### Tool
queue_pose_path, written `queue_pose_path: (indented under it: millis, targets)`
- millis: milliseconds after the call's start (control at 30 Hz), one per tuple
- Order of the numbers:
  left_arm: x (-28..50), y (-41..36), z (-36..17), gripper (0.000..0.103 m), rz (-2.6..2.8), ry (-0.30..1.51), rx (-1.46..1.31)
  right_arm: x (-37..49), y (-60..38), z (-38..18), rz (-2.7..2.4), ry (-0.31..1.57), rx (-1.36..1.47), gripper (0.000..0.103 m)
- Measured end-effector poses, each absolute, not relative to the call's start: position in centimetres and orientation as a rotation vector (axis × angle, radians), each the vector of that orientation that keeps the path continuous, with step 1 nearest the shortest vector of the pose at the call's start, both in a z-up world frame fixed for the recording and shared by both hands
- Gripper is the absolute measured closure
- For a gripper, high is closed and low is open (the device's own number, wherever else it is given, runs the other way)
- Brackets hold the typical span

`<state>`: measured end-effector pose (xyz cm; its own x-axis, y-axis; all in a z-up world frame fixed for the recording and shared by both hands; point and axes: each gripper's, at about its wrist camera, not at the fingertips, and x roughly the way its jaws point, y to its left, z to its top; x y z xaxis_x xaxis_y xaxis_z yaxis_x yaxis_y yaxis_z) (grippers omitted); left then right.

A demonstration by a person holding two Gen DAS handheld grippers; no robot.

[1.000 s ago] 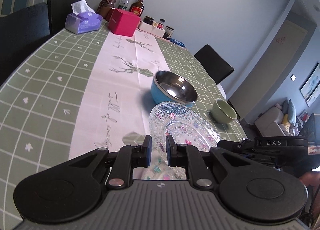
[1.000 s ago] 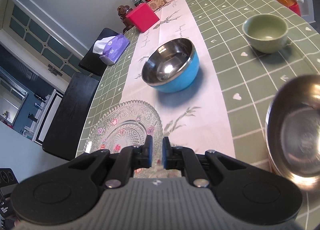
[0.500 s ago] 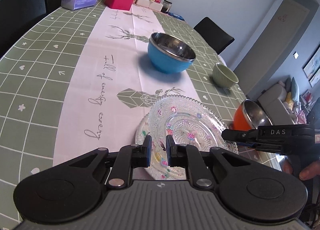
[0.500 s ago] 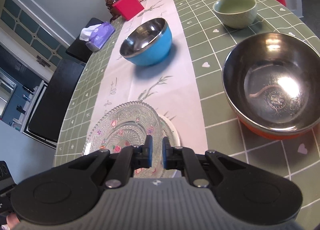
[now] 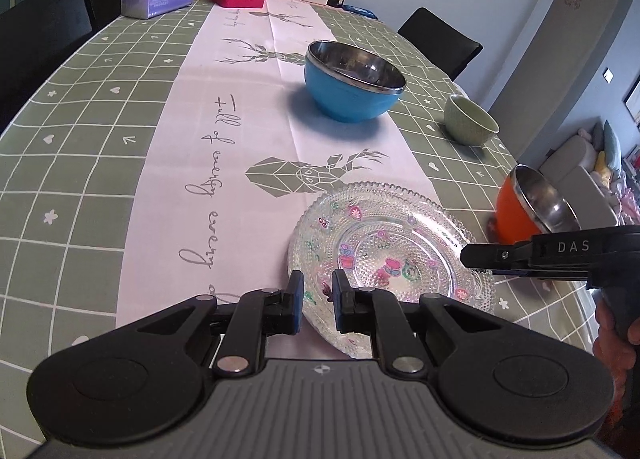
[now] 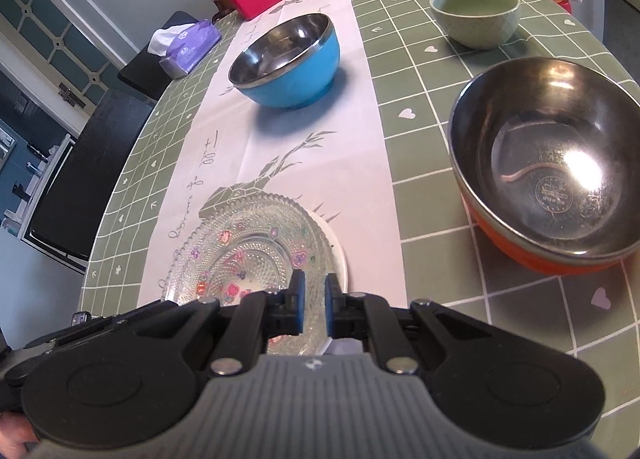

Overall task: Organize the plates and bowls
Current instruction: 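Release the glass plate and press the stack rim with the left tool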

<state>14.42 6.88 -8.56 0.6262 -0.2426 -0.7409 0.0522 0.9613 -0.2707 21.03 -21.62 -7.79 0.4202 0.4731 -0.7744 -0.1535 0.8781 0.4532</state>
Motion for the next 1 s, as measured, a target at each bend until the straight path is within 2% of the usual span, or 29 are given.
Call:
queue_pose_path:
  millis: [733,933,1000]
  targets:
    - [14.5,6.0,-8.7,0.087,-0.148,0.886,-0.144,20.3,-19.4,-7.4,0.382,1.031,0.105,0.096]
    - [14.6,6.9,-8.1,0.084,-0.122,0.839,-0.19,20.6,-20.1,-7.2,0.381,1.05,0.189,0.09]
    - [14.8,7.4,-8.0,0.083,-0.121,0.831,-0.225,20.7,-20.2,-7.1,0.38,1.047,0.205,0.073]
